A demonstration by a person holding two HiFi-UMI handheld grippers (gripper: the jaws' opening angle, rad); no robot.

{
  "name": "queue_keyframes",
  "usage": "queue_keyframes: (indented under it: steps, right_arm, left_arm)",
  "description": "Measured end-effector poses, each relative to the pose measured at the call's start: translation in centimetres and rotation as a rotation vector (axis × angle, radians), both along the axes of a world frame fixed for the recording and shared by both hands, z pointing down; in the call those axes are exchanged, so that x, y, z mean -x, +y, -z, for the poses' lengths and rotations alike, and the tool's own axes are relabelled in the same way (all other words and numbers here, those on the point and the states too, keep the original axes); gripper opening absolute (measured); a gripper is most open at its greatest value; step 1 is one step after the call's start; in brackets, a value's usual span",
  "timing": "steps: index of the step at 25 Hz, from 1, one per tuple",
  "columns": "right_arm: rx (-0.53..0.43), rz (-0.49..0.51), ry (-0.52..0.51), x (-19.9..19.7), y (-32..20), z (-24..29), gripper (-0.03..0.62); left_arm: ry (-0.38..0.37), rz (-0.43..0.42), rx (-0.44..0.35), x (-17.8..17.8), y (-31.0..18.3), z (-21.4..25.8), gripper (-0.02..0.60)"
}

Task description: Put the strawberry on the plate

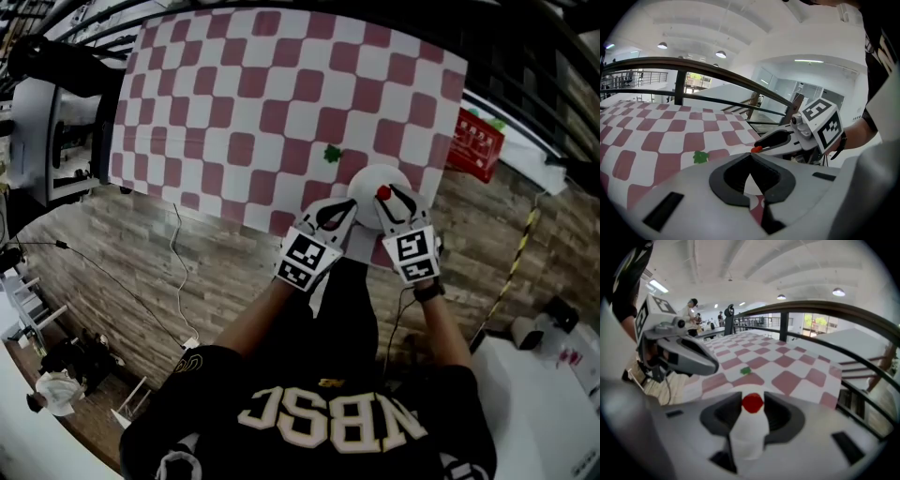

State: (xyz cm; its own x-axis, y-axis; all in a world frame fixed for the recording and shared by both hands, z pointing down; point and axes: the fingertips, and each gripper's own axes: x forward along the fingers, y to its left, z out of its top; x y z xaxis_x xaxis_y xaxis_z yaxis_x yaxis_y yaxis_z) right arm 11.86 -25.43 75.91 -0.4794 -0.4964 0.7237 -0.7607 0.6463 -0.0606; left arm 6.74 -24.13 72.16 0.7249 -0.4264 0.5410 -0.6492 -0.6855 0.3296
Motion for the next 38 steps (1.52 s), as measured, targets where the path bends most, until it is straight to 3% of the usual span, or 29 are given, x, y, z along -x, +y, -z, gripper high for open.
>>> queue_keyframes:
  steps: [6, 17, 21, 28, 38]
  right_arm:
    - [0.031, 0.010, 0.076, 0.3, 0.9, -3.3, 0.149]
    - [0.012, -0.066, 0.058, 0.5, -0.3, -2.1, 0.178]
    - [-0.019, -0.117, 0.018, 0.3, -1.4, 1.7, 0.186]
    - [-0.175, -0.214, -0.041, -0.5, -5.1, 11.2, 0.184]
    - [-0.397, -0.365, -0.190, -0.8, -7.0, 24.9, 0.113]
  left_arm:
    - [0.009, 0.035, 0.011, 0.4, -0.7, -0.9, 0.012]
    - [0.022, 0.060, -0.016, 1.0, -1.1, 1.2, 0.012]
    - [0.031, 0.078, -0.042, 1.2, -1.4, 4.0, 0.012]
    - [0.090, 0.103, -0.122, 1.1, -4.2, 11.0, 0.012]
    - [0.204, 0.101, -0.341, 0.5, -7.8, 24.4, 0.012]
